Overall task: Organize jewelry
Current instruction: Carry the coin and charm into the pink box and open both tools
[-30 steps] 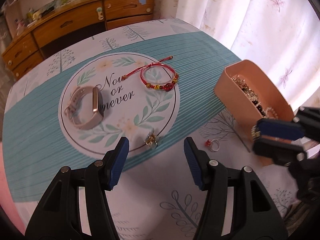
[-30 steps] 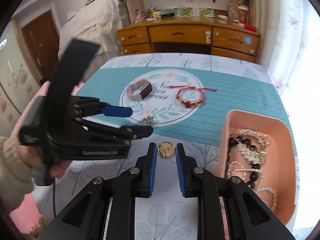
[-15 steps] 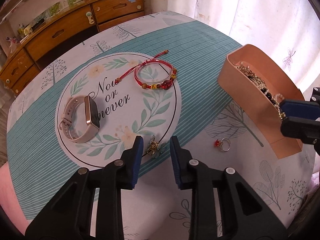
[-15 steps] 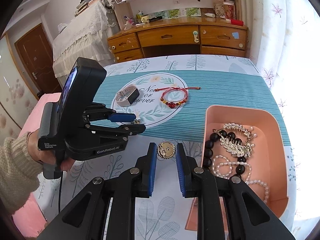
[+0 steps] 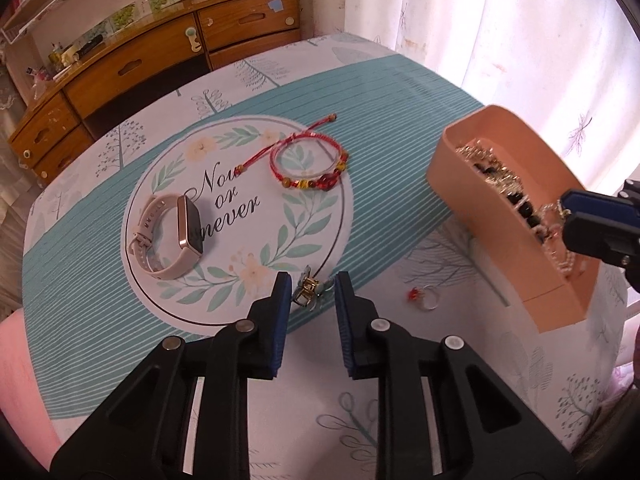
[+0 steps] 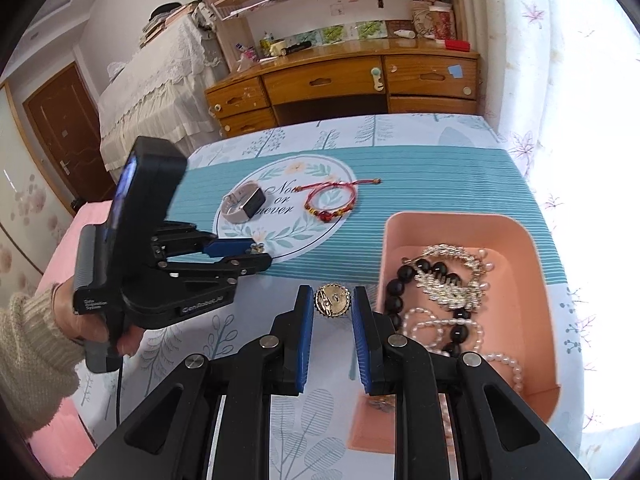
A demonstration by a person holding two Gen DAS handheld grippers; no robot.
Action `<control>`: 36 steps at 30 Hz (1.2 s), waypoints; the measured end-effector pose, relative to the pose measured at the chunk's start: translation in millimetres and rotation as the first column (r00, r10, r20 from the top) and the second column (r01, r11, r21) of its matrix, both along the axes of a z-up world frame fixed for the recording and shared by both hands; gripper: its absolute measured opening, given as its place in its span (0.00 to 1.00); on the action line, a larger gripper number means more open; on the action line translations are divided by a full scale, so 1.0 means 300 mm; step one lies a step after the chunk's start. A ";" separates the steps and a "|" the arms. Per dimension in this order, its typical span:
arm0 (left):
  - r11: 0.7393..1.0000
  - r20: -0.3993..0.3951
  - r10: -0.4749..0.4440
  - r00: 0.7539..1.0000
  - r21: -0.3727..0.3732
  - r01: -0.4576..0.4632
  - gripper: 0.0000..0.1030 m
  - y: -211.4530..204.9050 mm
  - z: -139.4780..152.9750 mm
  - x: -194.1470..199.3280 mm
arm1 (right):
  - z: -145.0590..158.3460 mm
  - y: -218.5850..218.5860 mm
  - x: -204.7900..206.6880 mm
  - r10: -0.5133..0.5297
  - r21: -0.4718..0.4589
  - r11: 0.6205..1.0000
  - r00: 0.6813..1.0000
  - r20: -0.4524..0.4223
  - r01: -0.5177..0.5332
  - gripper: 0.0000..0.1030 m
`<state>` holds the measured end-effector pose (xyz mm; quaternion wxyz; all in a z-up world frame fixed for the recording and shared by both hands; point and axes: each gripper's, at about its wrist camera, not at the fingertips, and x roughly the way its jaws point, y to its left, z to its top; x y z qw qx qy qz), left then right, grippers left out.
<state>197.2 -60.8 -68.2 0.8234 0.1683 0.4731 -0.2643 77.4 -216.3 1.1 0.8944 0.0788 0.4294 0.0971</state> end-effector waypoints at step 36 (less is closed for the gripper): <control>0.965 -0.118 -0.219 0.969 -0.173 0.197 0.23 -0.723 0.152 -0.071 | -0.138 -0.410 -0.086 -0.352 0.048 0.933 0.934 -0.063 0.356 0.25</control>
